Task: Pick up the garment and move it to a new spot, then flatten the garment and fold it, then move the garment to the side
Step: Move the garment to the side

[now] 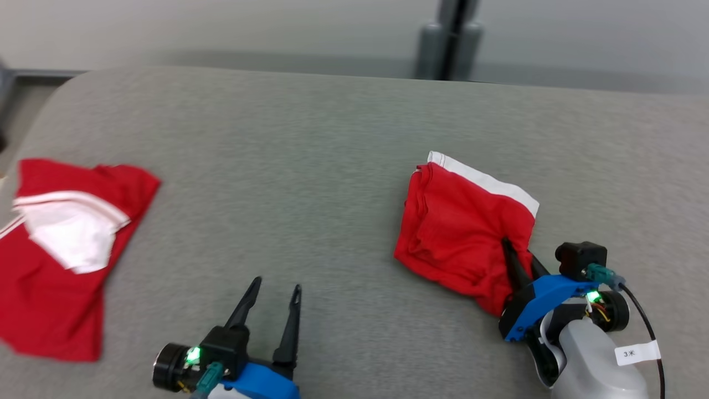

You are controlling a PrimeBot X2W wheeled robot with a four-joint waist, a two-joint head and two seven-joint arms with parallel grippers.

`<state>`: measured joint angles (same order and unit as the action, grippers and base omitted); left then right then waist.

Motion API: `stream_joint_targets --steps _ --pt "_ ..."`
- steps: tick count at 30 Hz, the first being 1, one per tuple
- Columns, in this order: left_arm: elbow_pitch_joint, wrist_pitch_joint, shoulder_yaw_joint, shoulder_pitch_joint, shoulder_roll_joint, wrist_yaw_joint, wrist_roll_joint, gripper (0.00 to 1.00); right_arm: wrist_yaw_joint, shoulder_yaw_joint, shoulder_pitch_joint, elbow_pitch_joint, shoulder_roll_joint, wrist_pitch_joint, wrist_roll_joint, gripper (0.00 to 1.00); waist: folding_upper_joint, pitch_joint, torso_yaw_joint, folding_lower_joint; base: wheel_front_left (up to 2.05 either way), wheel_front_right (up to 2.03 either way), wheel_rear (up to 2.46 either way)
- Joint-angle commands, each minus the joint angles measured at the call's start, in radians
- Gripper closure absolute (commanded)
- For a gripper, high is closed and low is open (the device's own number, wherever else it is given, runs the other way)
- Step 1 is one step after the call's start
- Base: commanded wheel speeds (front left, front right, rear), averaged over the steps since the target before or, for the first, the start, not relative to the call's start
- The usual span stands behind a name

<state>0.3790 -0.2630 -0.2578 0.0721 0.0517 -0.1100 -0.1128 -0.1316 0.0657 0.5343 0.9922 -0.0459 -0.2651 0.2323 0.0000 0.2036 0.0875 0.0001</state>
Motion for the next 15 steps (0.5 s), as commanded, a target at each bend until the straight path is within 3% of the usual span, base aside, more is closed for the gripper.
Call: stream_joint_targets --steps 1,7,15 --pt "-0.012 -0.003 -0.015 0.022 -0.002 -0.005 -0.001 0.0 0.002 0.007 -0.033 -0.006 -0.009 0.002 0.001 1.0 0.0 -0.048 -0.082 -0.0001 0.0 0.0 0.0" --pt "-0.034 -0.003 -0.123 0.086 -0.001 -0.015 -0.014 0.0 0.002 0.068 -0.074 -0.067 -0.009 0.002 0.002 1.0 0.0 -0.045 -0.298 -0.0001 0.0 0.0 0.0" --pt "-0.031 -0.003 -0.226 0.132 0.0 -0.022 -0.013 0.0 0.001 0.068 -0.101 -0.123 -0.007 0.001 -0.007 1.0 0.0 -0.016 -0.423 -0.0001 0.0 0.0 0.0"
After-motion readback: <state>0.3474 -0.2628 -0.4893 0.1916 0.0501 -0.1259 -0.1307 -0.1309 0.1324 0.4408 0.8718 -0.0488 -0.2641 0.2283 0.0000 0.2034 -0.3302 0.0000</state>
